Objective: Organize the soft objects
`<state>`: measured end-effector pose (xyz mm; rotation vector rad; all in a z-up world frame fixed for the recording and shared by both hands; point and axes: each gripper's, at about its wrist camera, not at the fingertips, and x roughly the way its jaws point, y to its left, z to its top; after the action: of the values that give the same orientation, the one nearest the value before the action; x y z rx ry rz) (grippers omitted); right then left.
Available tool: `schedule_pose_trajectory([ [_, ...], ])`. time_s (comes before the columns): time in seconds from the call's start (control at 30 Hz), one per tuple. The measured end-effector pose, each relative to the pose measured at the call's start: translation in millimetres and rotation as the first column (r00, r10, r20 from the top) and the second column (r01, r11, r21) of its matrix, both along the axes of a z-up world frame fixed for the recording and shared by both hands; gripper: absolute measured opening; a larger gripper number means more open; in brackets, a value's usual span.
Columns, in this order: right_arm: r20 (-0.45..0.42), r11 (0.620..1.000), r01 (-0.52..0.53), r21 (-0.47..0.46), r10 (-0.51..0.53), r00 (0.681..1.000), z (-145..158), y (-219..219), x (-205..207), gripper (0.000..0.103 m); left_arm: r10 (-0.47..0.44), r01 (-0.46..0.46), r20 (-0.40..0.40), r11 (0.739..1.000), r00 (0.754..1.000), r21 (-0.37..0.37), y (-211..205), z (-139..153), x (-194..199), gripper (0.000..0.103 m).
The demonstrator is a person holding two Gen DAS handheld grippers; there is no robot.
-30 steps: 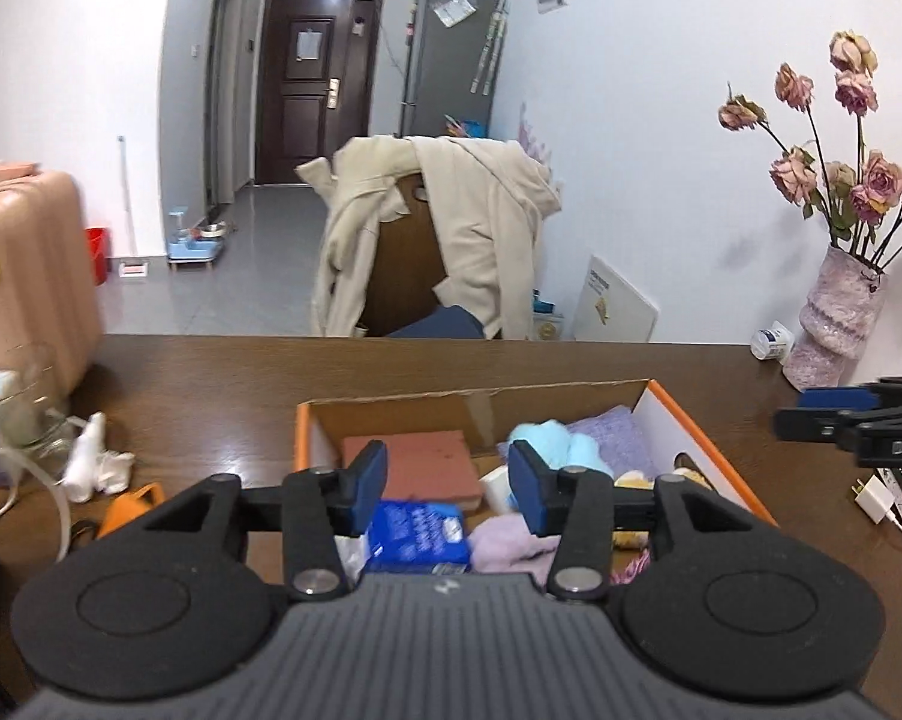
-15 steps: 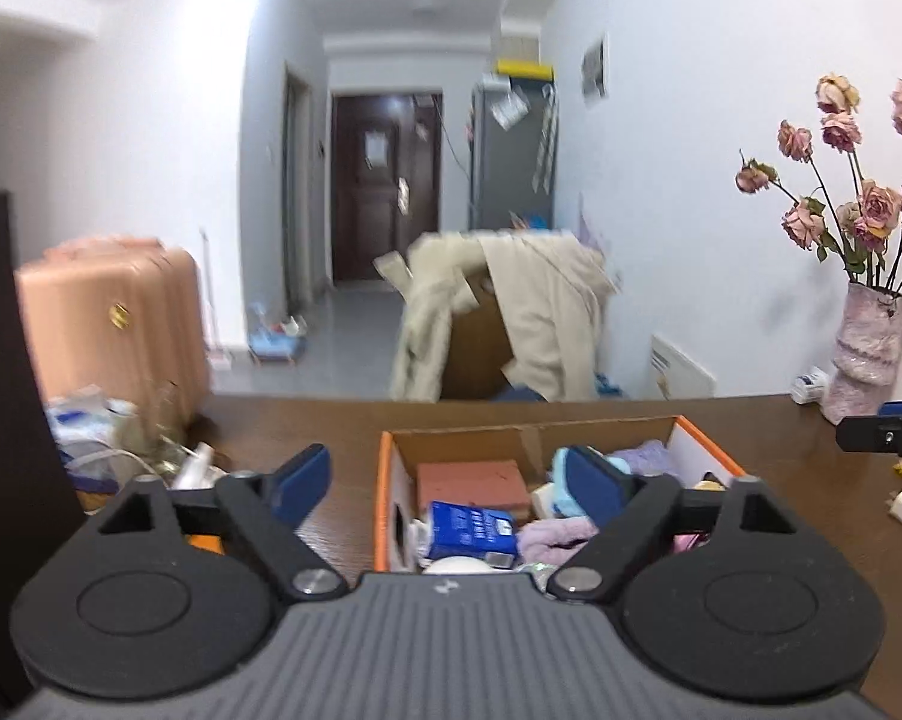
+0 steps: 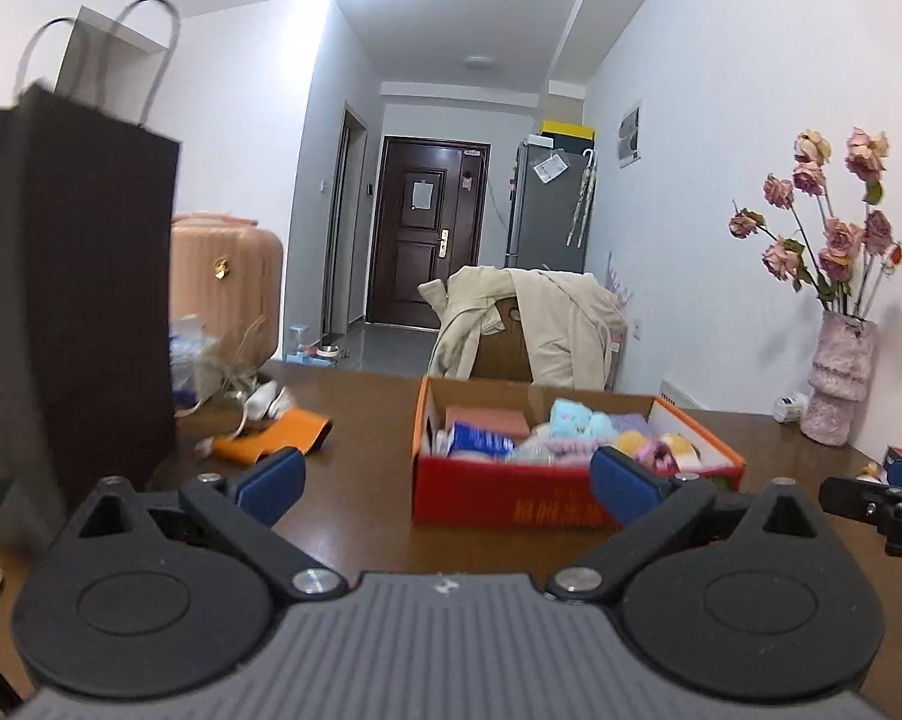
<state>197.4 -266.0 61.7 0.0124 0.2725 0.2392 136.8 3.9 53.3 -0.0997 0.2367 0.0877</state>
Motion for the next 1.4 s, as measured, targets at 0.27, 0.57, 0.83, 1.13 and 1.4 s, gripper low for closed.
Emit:
schedule_pose_trajectory([
  [0.27, -0.001, 0.998, 0.024, 0.054, -0.024, 1.0, -36, 22, -93, 0.097, 0.033, -0.035, 0.027, 0.996, 0.999, 0.077, -3, -17, -86, 0.103],
  [0.57, -0.028, 0.991, 0.081, 0.105, -0.079, 0.996, -55, 25, -160, 0.097, -0.014, 0.007, 0.071, 0.996, 0.997, 0.087, -7, -15, -119, 0.103],
  [0.83, -0.03, 0.997, 0.027, 0.078, -0.025, 0.999, -51, 31, -154, 0.1, -0.012, 0.009, 0.04, 0.998, 0.999, 0.063, -6, -18, -114, 0.103],
  [1.13, -0.034, 0.997, 0.011, 0.082, -0.008, 0.999, -51, 34, -150, 0.103, -0.019, 0.017, 0.028, 0.998, 0.999, 0.066, -6, -20, -113, 0.103],
  [1.4, -0.025, 0.996, 0.013, 0.084, -0.011, 1.0, -51, 34, -152, 0.103, -0.025, 0.023, 0.025, 0.997, 0.999, 0.068, -7, -21, -113, 0.103],
])
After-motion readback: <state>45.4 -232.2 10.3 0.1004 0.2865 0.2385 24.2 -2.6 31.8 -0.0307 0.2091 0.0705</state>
